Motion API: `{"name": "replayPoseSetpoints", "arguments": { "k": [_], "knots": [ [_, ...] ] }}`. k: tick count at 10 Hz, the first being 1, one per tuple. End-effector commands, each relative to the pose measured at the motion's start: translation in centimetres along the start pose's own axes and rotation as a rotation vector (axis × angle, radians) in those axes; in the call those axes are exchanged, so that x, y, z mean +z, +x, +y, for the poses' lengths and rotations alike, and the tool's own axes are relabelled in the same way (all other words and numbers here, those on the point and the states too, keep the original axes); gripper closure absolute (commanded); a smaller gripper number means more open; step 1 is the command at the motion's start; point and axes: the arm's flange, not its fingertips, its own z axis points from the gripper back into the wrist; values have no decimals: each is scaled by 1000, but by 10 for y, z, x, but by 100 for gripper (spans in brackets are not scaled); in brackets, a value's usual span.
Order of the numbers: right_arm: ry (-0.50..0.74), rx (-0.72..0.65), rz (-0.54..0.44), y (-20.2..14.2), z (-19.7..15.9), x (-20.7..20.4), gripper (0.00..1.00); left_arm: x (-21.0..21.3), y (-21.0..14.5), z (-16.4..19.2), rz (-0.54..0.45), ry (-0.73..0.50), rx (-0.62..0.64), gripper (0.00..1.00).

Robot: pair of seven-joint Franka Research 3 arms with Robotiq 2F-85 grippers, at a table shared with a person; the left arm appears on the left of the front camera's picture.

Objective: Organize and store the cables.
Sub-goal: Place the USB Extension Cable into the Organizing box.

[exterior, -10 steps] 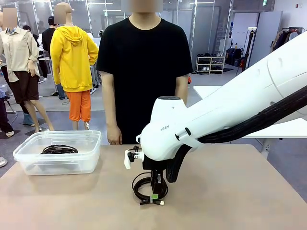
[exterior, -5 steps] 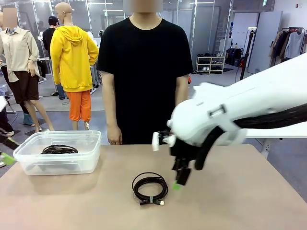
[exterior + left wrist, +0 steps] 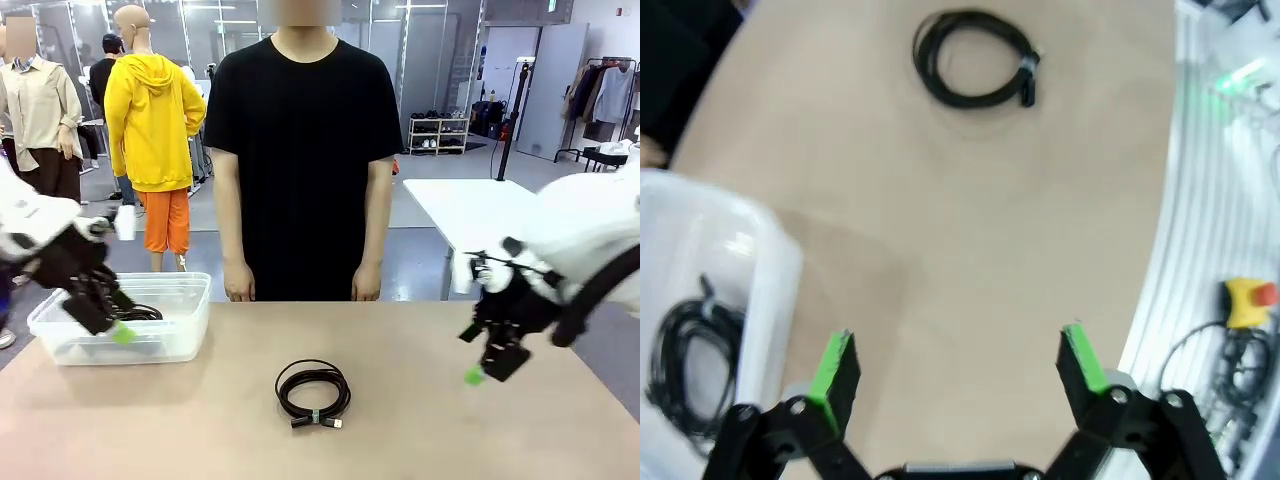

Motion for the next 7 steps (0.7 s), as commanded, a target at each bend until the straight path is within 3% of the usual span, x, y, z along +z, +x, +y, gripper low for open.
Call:
{"name": "replayPoseSetpoints", "arguments": {
  "k": [1, 4, 7],
  "knots": [
    [-34, -7, -64, -56, 14, 28, 0, -31, 39, 0, 57, 15, 11, 0],
    [-67, -99, -228, -157, 20, 78, 0, -106, 118, -12, 163, 68, 43, 0],
    [-81, -138, -375, -235, 33, 101, 0, -169, 171, -33, 246, 27, -31, 0]
  ]
}}
